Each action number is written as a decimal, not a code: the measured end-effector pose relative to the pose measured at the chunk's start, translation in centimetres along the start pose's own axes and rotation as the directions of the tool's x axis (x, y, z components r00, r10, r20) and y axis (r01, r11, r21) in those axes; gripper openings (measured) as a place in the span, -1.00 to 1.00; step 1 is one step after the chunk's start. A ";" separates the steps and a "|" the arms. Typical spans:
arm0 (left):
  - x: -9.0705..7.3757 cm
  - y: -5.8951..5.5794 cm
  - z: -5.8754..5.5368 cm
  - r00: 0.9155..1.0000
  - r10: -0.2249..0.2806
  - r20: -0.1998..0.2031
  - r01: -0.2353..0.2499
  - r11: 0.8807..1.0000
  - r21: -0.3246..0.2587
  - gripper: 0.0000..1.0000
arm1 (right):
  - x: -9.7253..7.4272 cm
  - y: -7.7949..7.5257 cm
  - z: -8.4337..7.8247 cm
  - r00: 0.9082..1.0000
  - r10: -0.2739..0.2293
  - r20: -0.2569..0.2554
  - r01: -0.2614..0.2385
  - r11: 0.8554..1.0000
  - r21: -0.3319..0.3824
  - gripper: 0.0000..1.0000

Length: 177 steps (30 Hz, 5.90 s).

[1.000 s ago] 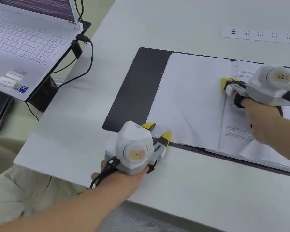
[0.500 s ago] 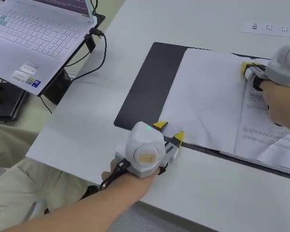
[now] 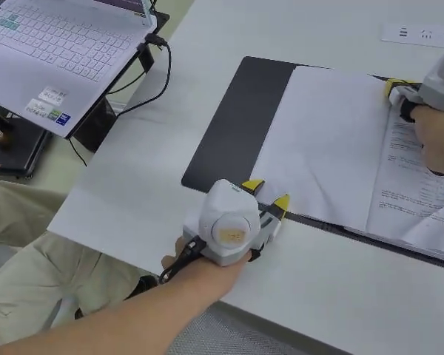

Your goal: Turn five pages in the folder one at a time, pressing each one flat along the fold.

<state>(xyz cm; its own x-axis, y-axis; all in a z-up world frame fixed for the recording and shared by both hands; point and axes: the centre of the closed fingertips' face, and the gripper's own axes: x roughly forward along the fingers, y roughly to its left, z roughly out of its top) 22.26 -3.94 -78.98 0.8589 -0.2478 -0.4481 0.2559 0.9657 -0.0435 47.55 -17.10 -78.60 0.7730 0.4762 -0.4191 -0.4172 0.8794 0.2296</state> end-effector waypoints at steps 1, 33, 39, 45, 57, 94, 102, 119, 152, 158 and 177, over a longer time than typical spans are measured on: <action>0.0 0.0 0.0 1.000 0.000 -0.001 0.000 1.000 -0.001 -0.49 | -0.4 0.3 -0.2 1.000 0.007 -0.001 -0.007 1.000 -0.002 -1.00; -0.1 -0.1 0.0 1.000 0.004 -0.003 -0.004 1.000 -0.011 -0.49 | -9.0 4.9 -4.9 0.994 0.106 -0.001 -0.106 0.994 0.021 -1.00; -0.1 -0.1 0.0 1.000 0.003 0.000 -0.003 1.000 -0.009 -0.49 | -11.1 6.1 -5.3 0.993 0.119 -0.001 -0.119 0.993 0.014 -1.00; 0.0 0.0 -0.1 1.000 0.004 0.000 -0.004 1.000 -0.011 -0.50 | -12.8 7.0 -5.7 0.992 0.125 -0.005 -0.125 0.992 -0.001 -1.00; 0.1 0.0 -0.1 1.000 0.005 0.004 -0.004 1.000 -0.013 -0.50 | -14.9 8.2 -6.9 0.991 0.135 -0.017 -0.135 0.991 0.000 -1.00; -0.3 -0.1 0.1 1.000 -0.007 0.019 0.007 1.000 -0.009 -0.49 | -21.2 11.7 -12.7 0.979 0.179 -0.100 -0.172 0.982 0.073 -1.00; -0.3 -0.1 0.1 1.000 -0.008 0.015 0.009 1.000 -0.005 -0.49 | -23.9 13.5 -13.1 0.968 0.214 -0.133 -0.201 0.974 0.107 -1.00; -4.6 -0.4 5.8 0.988 -0.142 -0.051 0.125 0.960 -0.250 -0.67 | -32.9 13.6 -7.2 0.990 0.123 -0.075 -0.092 0.940 0.329 -1.00; -15.7 2.6 10.0 0.997 0.077 0.006 -0.076 0.996 -0.049 0.98 | -40.3 2.7 -3.6 0.967 -0.255 -0.016 0.255 0.966 0.049 1.00; -15.2 1.7 10.4 0.998 0.057 -0.010 -0.057 0.998 -0.018 0.98 | -40.3 2.3 -3.4 0.971 -0.240 -0.010 0.240 0.969 0.057 1.00; -10.4 -4.1 10.5 0.998 -0.053 -0.045 0.055 0.997 0.047 0.98 | -40.5 2.4 -4.6 0.978 -0.210 -0.009 0.210 0.974 0.088 0.96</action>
<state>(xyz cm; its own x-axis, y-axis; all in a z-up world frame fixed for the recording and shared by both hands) 16.93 -6.12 -64.71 0.8235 -0.2946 -0.4848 0.3230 0.9460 -0.0262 13.08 -34.29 -65.16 0.8389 0.2811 -0.4660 -0.2023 0.9560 0.2126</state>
